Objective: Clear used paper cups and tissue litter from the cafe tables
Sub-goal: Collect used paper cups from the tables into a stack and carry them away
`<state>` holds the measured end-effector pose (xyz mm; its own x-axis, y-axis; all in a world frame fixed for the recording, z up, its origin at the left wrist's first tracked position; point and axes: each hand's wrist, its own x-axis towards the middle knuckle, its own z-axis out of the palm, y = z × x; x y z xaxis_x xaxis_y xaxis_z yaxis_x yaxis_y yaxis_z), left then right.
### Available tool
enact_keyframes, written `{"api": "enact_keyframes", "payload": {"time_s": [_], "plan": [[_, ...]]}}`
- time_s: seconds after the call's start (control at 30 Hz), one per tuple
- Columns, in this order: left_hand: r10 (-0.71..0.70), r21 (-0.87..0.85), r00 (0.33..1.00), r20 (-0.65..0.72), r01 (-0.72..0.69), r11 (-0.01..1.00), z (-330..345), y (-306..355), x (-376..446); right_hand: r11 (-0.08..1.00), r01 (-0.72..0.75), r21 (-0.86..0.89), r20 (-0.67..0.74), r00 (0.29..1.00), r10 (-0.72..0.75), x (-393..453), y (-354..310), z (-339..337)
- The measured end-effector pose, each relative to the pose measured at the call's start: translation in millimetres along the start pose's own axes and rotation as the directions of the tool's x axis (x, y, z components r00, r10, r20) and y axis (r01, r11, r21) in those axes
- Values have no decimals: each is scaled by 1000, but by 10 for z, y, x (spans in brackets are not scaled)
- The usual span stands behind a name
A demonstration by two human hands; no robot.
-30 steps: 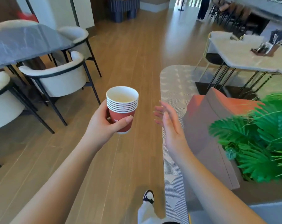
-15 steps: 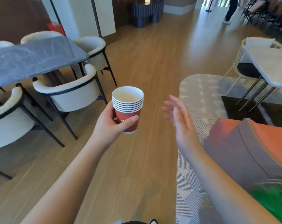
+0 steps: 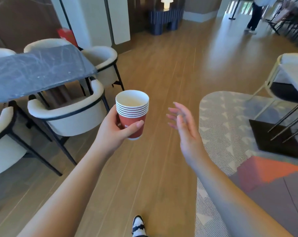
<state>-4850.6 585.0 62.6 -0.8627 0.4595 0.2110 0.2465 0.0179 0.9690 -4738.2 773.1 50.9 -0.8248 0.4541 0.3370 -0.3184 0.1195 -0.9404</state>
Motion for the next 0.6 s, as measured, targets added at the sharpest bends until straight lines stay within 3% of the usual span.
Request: {"api": "enact_keyframes", "payload": {"time_s": [0.3, 0.6], "plan": [[26, 60, 997, 79, -31, 998, 75, -160, 1627, 1000, -6, -13, -76, 997, 5, 1407, 401, -76], [68, 65, 992, 106, -75, 995, 721, -343, 3362, 997, 58, -44, -31, 998, -60, 3078, 893, -745]]}}
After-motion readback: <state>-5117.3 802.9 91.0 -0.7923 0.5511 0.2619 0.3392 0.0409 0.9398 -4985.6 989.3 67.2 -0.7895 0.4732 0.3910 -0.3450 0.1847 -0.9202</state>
